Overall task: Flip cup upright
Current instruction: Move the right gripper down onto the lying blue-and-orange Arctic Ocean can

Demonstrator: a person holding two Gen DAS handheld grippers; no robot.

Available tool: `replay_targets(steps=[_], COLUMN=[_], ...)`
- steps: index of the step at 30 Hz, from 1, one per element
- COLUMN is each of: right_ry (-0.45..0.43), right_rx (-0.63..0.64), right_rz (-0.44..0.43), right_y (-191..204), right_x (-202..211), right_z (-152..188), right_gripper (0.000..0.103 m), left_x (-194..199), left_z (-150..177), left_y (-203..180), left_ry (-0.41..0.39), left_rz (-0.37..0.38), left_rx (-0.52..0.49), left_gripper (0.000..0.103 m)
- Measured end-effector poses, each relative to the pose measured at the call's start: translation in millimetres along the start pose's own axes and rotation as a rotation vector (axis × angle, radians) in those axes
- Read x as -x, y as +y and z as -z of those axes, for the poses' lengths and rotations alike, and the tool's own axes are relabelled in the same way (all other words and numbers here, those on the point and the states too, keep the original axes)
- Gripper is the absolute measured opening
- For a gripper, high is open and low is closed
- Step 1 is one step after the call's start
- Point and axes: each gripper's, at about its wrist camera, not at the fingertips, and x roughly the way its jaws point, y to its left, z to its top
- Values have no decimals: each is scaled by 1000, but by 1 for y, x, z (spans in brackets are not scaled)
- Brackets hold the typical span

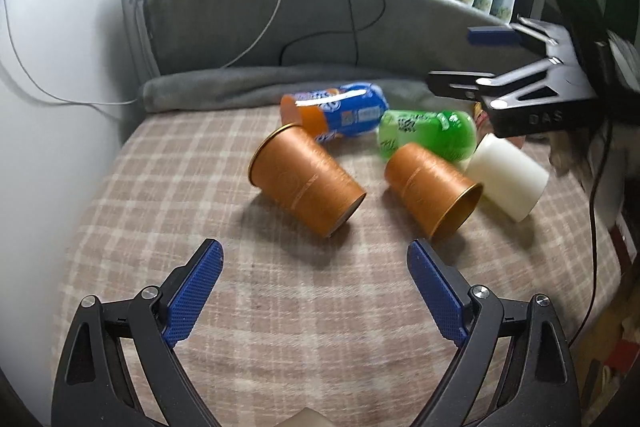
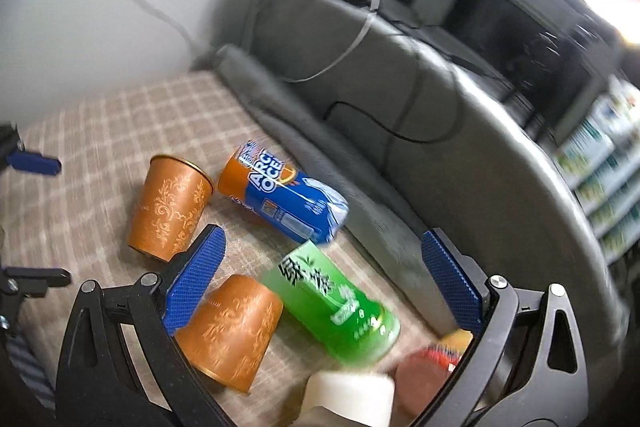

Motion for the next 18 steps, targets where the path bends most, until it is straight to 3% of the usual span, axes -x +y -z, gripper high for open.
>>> replay_targets(steps=[18], right_ry=[123], right_rx=[352], right_rz=[-146], right_y=[28], right_x=[-83], right_z=[-47], right_gripper=[100], left_x=[-27], left_z=[-4], left_y=[25], left_ry=[130], left_rz=[-10], left_rx=[5], left_gripper=[93])
